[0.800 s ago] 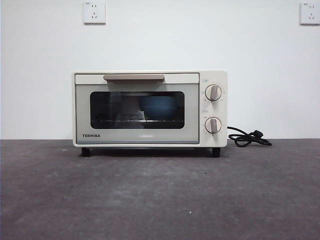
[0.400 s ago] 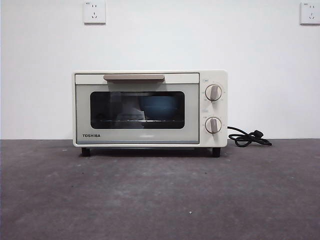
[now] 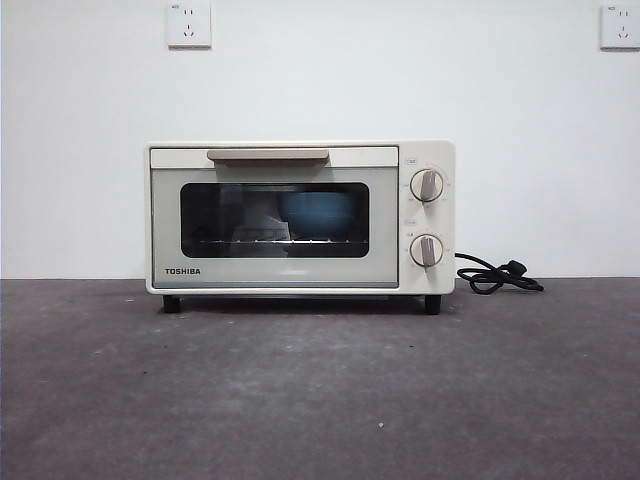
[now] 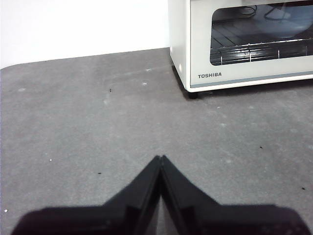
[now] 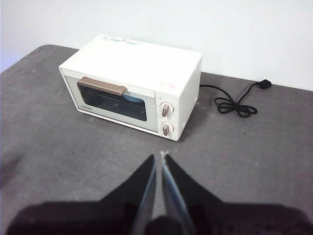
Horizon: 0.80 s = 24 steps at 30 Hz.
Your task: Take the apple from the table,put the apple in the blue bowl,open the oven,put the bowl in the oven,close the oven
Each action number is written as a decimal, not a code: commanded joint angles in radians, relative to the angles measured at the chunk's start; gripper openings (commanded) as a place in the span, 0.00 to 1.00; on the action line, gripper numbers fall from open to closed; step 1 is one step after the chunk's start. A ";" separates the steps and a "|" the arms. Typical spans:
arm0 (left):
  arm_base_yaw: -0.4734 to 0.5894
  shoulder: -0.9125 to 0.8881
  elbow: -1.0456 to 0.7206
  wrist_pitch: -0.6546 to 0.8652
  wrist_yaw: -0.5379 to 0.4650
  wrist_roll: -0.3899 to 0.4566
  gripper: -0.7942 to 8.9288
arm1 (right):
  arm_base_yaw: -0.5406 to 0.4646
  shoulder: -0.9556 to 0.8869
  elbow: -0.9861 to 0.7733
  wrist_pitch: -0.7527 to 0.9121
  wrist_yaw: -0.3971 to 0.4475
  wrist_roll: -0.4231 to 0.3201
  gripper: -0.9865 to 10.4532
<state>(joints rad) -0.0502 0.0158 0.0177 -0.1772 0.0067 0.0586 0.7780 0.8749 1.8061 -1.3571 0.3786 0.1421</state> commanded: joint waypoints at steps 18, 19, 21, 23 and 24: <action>-0.003 0.001 -0.010 0.011 0.000 -0.011 0.08 | -0.560 -0.293 -0.345 0.371 0.031 -0.136 0.11; -0.003 0.001 -0.010 0.011 0.000 -0.011 0.08 | -0.585 -0.322 -0.418 0.442 0.030 -0.143 0.11; -0.003 0.001 -0.010 0.011 0.000 -0.011 0.08 | -0.638 -0.390 -0.594 0.585 0.009 -0.125 0.11; -0.003 0.002 -0.010 0.011 0.000 -0.011 0.08 | -0.684 -0.458 -0.757 0.660 -0.089 -0.084 0.11; -0.003 0.002 -0.010 0.011 0.000 -0.011 0.08 | -0.701 -0.485 -0.824 0.682 -0.141 -0.069 0.11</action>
<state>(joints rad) -0.0502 0.0177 0.0177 -0.1753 0.0067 0.0582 0.0891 0.4191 1.0843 -0.6937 0.2893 0.0395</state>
